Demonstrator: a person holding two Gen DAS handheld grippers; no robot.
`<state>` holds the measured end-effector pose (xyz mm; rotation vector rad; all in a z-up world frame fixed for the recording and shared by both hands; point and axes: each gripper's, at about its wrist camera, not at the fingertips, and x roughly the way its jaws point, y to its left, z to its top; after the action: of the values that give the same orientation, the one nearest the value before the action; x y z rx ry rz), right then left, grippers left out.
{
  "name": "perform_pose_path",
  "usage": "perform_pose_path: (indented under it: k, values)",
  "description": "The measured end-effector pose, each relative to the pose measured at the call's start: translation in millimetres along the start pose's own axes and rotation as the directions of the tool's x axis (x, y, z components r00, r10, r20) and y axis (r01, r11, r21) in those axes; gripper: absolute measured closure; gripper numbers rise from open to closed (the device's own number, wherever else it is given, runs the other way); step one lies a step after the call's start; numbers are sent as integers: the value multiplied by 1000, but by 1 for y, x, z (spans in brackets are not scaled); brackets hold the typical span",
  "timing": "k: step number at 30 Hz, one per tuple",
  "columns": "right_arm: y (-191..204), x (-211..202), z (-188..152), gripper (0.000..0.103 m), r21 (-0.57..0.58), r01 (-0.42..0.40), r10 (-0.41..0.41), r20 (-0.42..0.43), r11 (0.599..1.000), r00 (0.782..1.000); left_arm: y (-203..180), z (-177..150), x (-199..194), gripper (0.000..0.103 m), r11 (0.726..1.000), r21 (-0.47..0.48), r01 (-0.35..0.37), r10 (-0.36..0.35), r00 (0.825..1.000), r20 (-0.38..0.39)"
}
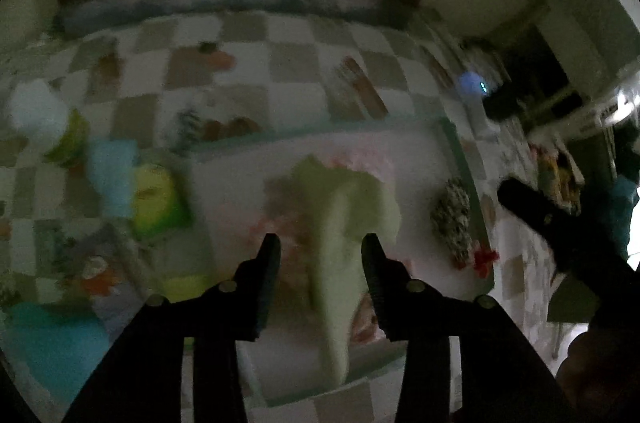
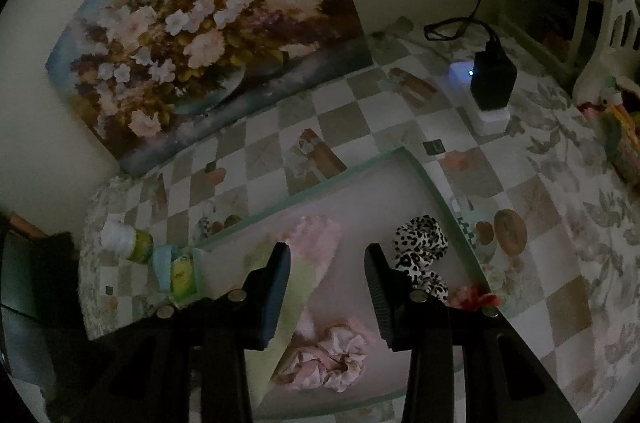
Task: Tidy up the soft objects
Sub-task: 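Move both open tools from the tray back over the pile, then grasp the cartoon-printed packet with the left tool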
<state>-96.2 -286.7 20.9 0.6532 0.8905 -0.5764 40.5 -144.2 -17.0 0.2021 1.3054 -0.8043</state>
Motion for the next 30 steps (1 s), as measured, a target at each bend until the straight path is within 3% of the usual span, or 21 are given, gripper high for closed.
perform_pose_path:
  k: [3, 7, 9, 12, 14, 19, 24, 26, 27, 28, 30]
  values:
    - [4, 1, -1, 62, -13, -1, 1, -4, 1000, 1000, 29, 5, -17, 46, 996, -83, -29, 33, 999, 43]
    - [13, 8, -2, 62, -40, 5, -6, -21, 999, 1000, 86, 8, -38, 42, 971, -225, -77, 100, 991, 91]
    - [24, 13, -5, 62, -70, 11, -13, -33, 997, 999, 118, 5, -47, 40, 944, -294, -149, 184, 978, 95]
    - [47, 25, -13, 62, -139, -3, -6, -63, 990, 998, 160, -4, -54, 37, 883, -375, -283, 328, 943, 60]
    - [64, 33, -20, 61, -187, -23, 7, -89, 982, 996, 183, -10, -56, 37, 848, -411, -334, 378, 925, 28]
    - [103, 51, -40, 61, -294, -61, 20, -142, 954, 990, 219, -21, -62, 34, 809, -465, -358, 403, 915, -4]
    - [131, 69, -55, 57, -342, -116, 49, -197, 933, 979, 234, -26, -62, 17, 795, -493, -354, 406, 914, -3]
    - [139, 76, -60, 36, -340, -141, 69, -215, 930, 974, 235, -26, -60, 11, 797, -487, -358, 408, 913, -4]
    - [141, 79, -61, 30, -337, -142, 69, -218, 931, 973, 234, -26, -59, 9, 797, -482, -364, 413, 911, -5]
    - [143, 82, -62, 25, -337, -138, 65, -219, 931, 974, 233, -27, -59, 9, 798, -478, -367, 416, 909, -4]
    - [146, 87, -65, 24, -347, -128, 52, -219, 929, 974, 230, -26, -57, 8, 804, -470, -364, 410, 912, -4]
